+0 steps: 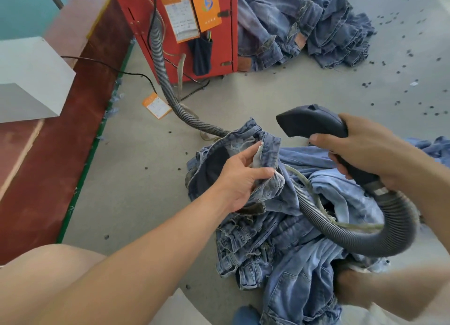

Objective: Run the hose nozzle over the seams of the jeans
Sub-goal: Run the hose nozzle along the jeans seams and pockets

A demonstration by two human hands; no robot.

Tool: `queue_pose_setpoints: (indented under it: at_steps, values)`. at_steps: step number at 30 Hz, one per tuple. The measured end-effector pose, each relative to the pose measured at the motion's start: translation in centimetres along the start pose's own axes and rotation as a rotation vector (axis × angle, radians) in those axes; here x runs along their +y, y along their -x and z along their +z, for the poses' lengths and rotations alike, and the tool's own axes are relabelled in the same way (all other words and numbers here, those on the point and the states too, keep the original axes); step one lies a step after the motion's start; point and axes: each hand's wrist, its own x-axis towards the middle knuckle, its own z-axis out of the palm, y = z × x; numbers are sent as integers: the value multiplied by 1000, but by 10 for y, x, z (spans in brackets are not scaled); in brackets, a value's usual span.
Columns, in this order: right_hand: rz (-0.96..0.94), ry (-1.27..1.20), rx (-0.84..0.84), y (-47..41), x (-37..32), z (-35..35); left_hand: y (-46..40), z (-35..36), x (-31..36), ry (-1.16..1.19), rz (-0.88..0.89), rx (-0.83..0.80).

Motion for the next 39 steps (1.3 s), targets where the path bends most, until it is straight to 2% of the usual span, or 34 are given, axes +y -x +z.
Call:
queue_pose_setpoints:
  at_steps: [4, 6, 11, 13, 17, 22, 25, 29, 31, 34, 36, 39]
  values:
    - [-47, 129, -181, 12, -4, 4, -3, 1, 6, 105, 11, -10]
    - [-13, 105, -204, 7, -4, 13, -1, 0, 7, 139, -15, -64]
    - [38, -38, -44, -7, 0, 10, 6, -10, 10, 218, -64, -141]
    - [22, -71, -116, -3, 0, 0, 5, -13, 11, 260, -59, -158]
    - [-40, 132, -284, 7, -4, 6, 5, -12, 13, 277, -62, -185]
    - [15, 22, 1, -8, -4, 14, 5, -10, 8, 239, -68, -128]
    - [-9, 34, -47, 0, -2, 1, 4, -6, 9, 213, -33, -67]
    - [-96, 290, -170, 11, -9, 10, 3, 0, 7, 165, -4, 7]
    - [-84, 281, -109, 2, -9, 21, 4, 1, 3, 99, -1, 40]
    - [8, 88, 31, -12, -4, 16, 5, -1, -2, 64, -17, 72]
    - [30, -39, -35, -12, -1, 4, 4, -3, -2, 67, -18, 66]
    - [45, -40, -284, -6, -3, 0, 1, -7, -4, 14, -14, 73]
